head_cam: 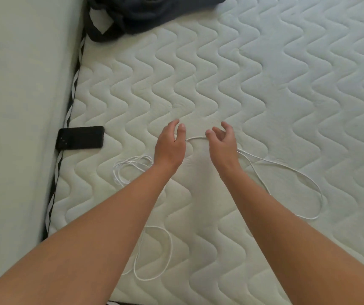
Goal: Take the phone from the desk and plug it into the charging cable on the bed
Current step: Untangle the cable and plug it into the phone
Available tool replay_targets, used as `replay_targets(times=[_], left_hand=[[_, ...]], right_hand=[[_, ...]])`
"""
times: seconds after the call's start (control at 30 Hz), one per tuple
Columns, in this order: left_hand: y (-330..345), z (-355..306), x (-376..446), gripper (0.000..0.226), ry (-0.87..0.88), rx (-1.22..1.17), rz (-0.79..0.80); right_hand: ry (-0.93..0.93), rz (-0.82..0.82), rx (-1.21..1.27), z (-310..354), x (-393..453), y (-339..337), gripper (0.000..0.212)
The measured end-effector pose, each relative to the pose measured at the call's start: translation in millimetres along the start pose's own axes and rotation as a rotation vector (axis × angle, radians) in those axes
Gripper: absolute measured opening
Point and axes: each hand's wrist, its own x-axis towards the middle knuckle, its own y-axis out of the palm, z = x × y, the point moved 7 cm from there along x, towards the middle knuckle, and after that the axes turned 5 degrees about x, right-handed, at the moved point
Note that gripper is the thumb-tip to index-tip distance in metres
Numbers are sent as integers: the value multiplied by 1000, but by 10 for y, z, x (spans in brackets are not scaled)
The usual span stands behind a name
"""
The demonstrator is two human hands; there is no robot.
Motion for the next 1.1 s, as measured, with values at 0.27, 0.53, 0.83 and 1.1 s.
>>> replay_targets(times=[0.27, 0.53, 0.83, 1.1], left_hand=[[915, -413, -256, 48, 19, 56, 124], [1221, -478, -453, 48, 125, 284, 207], [939, -393, -350, 47, 106, 312, 130], [351, 64, -208, 46, -28, 244, 27]], right_hand=[[31, -48, -3, -235, 73, -1073, 55], [-33, 83, -342, -487, 120, -1370, 51], [-209, 64, -820, -389, 233, -1483, 21], [-257, -21, -836, -344, 148, -1274, 9]])
